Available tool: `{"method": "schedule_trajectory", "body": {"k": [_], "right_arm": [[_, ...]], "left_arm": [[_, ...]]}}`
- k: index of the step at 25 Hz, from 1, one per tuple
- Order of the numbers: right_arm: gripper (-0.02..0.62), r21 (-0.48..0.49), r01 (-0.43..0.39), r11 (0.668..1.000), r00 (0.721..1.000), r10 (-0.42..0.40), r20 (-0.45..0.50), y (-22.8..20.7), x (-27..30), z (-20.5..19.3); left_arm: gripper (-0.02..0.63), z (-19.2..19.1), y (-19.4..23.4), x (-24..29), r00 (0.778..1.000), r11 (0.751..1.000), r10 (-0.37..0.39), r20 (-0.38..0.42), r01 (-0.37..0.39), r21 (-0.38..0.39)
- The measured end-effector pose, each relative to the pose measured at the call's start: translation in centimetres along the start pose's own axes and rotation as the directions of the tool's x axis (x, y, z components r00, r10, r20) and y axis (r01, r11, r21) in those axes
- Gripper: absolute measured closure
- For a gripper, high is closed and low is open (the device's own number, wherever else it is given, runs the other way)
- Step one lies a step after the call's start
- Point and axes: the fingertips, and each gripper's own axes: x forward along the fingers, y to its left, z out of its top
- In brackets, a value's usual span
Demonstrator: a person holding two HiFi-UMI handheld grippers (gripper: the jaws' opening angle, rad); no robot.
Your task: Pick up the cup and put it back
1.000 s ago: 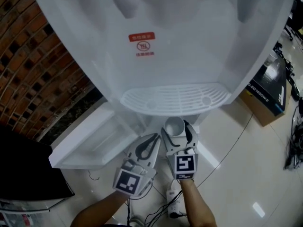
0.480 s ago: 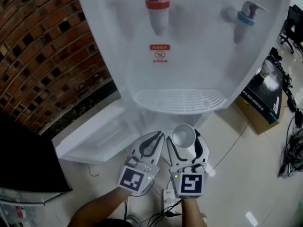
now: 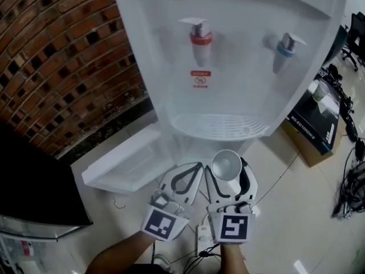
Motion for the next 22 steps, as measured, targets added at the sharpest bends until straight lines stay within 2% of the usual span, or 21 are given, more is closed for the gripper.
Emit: {"method": "schedule_trajectory", "body": {"k": [7,10,16,22], "right_arm": [[0.252,-0.019,-0.024,1.000,0.999,0.024,-0.032,-0.5,-2.2,7.5],[0.252,-0.022,-0.033,0.999,0.999,0.033,-0.042,-0.9,-3.0,11.7],[0.252,-0.025,-0.063,0.998,0.997,0.062,-0.055,-1.6,-5.1,21.2],[0.252,-0.042,-0.111,0.993,0.994,0.110,-0.026,-1.7,-6.6,33.6]], "left_arm": [[0.604,7.3,-0.5,0.1,0.999,1.000,0.025,-0.042,-0.025,0.003],[0.604,12.3,-0.2,0.8,0.999,0.999,0.048,-0.022,-0.048,0.001],[0.604,22.5,-0.4,1.3,0.996,0.997,0.079,-0.040,-0.079,-0.001],[0.604,34.5,0.6,2.7,0.992,0.992,0.123,-0.030,-0.123,0.004]]}}
